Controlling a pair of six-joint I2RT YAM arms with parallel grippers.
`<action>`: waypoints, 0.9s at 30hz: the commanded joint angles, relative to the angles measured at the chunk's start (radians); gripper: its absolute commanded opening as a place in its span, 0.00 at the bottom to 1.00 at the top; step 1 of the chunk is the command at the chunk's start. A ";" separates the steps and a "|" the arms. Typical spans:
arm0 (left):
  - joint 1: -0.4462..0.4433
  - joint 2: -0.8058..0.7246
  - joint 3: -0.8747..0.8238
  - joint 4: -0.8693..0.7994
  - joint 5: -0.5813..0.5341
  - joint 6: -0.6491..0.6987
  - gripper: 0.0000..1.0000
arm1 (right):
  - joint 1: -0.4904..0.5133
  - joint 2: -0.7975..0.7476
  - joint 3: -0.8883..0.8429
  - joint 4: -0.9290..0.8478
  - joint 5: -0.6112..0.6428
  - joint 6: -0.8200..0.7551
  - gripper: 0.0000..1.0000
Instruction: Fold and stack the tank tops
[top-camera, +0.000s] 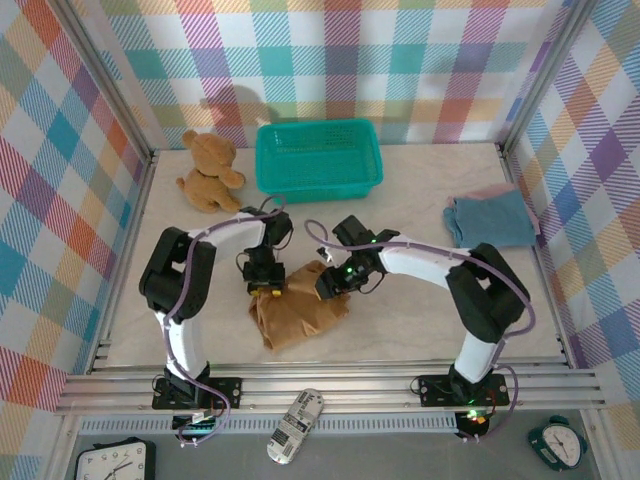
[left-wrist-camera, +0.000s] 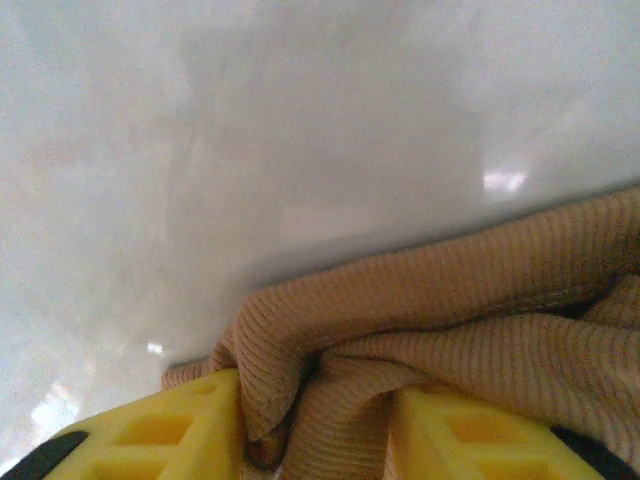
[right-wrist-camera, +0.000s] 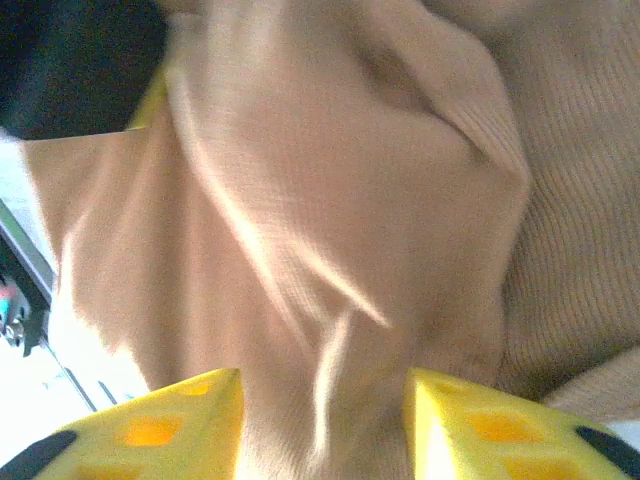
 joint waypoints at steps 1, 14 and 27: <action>0.035 0.025 0.111 -0.089 -0.105 0.133 0.46 | -0.040 -0.031 0.013 -0.004 0.119 0.003 0.55; 0.102 -0.313 -0.173 0.025 0.183 -0.038 0.56 | 0.009 0.166 0.110 0.067 0.179 -0.026 0.74; 0.102 -0.367 -0.495 0.243 0.295 -0.092 0.58 | 0.128 0.131 0.115 0.008 0.129 0.081 0.73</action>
